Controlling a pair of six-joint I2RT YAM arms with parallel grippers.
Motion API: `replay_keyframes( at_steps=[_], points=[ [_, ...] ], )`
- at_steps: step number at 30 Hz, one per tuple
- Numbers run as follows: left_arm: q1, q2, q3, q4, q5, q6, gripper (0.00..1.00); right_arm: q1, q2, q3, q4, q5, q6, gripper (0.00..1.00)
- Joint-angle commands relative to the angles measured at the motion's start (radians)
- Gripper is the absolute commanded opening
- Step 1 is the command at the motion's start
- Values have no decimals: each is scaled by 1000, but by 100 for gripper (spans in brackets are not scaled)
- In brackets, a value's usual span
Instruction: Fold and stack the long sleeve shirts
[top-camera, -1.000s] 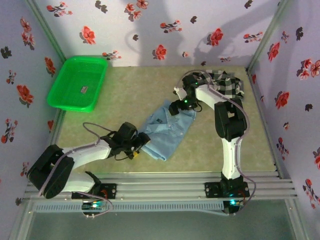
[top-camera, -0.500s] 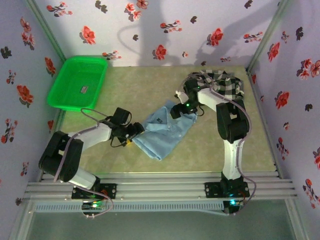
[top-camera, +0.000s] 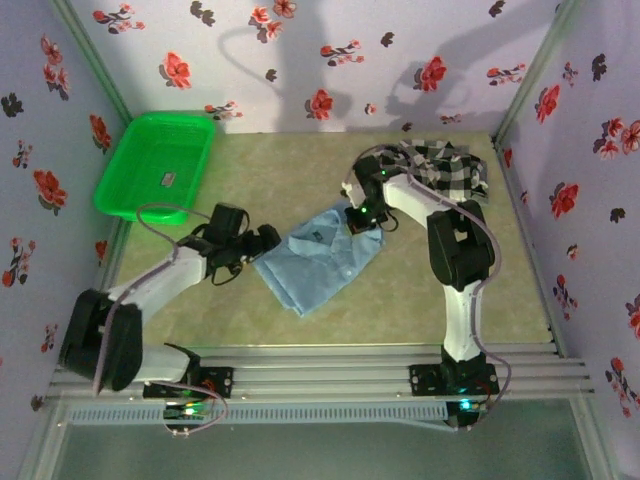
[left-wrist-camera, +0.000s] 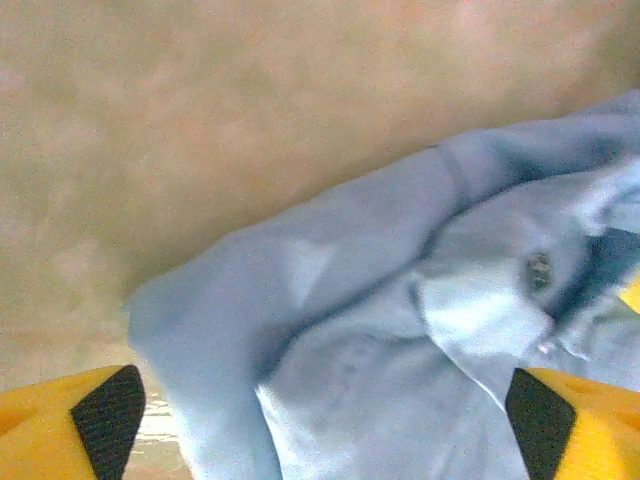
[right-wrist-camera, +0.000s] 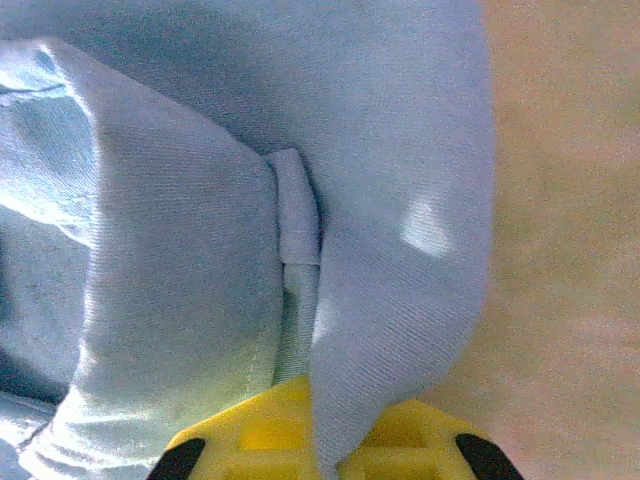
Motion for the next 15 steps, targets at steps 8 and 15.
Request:
replay_keyframes(
  at_steps=[8,15],
  points=[
    [19,-214,186,-136,-117,151,100,-11,-71,377,-110,423,95,0],
    [32,-238,239,-187,-143,185,100,-25,-45,580,-149,475,114,0]
  ],
)
